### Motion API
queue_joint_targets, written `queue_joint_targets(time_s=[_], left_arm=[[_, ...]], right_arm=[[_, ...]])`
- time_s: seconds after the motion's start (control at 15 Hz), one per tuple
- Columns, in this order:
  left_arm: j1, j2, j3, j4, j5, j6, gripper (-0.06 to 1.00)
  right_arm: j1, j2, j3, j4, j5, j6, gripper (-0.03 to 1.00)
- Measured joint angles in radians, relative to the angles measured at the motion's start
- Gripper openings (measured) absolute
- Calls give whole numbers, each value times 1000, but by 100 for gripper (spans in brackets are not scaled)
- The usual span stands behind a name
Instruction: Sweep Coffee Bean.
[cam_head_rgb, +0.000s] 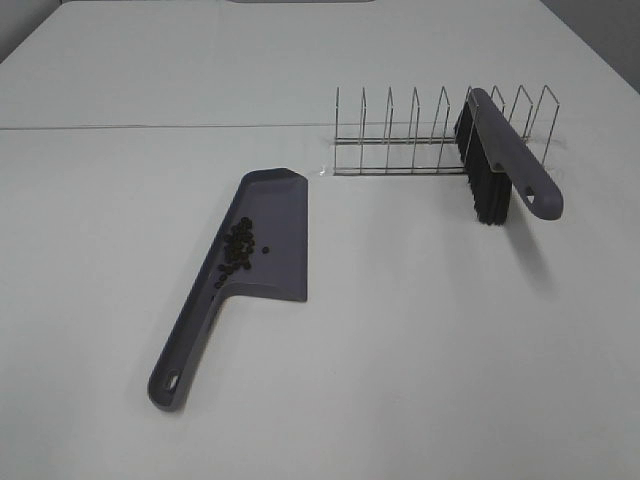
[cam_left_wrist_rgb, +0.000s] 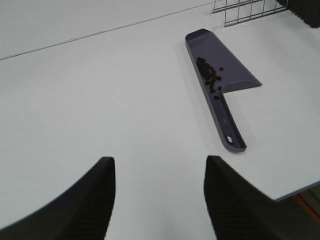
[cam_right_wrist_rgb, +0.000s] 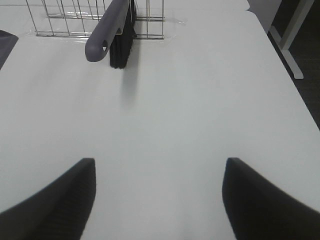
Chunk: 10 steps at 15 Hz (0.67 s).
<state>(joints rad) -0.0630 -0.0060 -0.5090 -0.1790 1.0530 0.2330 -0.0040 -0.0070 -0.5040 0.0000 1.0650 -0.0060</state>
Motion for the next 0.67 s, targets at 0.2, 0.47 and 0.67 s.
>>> queue_joint_targets(time_s=[0.2,0.47,0.67], left_arm=[[0,0,0,0,0,0,53],[0,0,0,0,0,0,53],[0,0,0,0,0,0,53]], right_arm=[[0,0,0,0,0,0,68],[0,0,0,0,0,0,68],[0,0,0,0,0,0,68]])
